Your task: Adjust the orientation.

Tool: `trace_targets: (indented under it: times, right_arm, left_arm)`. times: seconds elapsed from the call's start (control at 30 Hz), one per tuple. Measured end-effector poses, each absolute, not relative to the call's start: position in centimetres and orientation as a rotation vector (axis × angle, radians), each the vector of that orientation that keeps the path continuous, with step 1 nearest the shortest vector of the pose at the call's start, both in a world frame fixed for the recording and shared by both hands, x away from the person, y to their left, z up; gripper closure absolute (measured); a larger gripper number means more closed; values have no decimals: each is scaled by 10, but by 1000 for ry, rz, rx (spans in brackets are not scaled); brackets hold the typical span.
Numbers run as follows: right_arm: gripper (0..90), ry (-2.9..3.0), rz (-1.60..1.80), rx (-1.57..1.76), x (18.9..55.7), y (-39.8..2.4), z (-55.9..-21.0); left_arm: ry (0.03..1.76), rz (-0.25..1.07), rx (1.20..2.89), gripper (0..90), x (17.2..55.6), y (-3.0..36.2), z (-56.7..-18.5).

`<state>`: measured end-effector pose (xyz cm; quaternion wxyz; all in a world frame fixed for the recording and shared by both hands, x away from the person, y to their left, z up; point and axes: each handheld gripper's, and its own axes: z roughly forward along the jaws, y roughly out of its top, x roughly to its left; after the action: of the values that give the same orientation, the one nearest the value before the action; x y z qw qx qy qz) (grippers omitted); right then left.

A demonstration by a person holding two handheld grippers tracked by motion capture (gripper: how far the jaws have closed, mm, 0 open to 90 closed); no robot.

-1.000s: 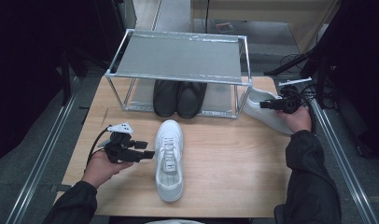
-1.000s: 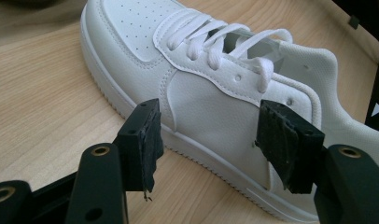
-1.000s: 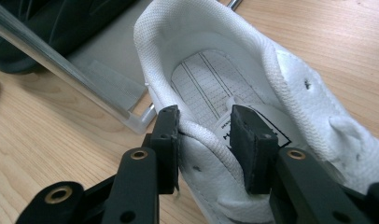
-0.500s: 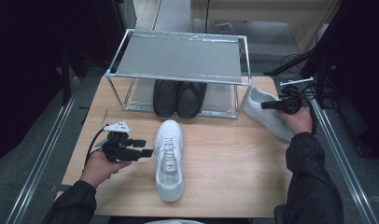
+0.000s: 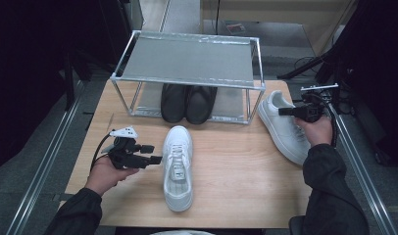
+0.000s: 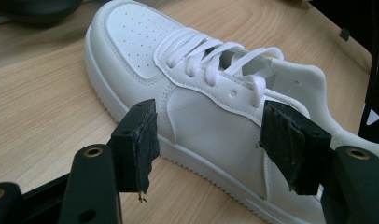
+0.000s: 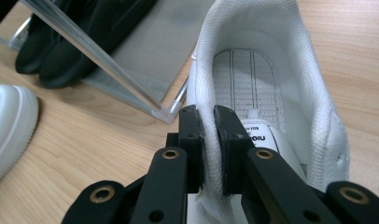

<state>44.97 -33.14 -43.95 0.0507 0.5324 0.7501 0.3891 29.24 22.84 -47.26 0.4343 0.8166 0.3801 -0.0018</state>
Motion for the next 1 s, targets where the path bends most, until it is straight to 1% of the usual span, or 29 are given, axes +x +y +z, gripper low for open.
trace_targets:
  times: [0.33, 1.0]
  right_arm:
    - [834, 2252, 1176, 1631, 419, -330, -430]
    - [833, 2291, 1225, 1602, 357, -301, -423]
  left_arm:
    - [923, -11, 2039, 368, 297, 225, -472]
    - [884, -48, 2044, 354, 309, 222, -468]
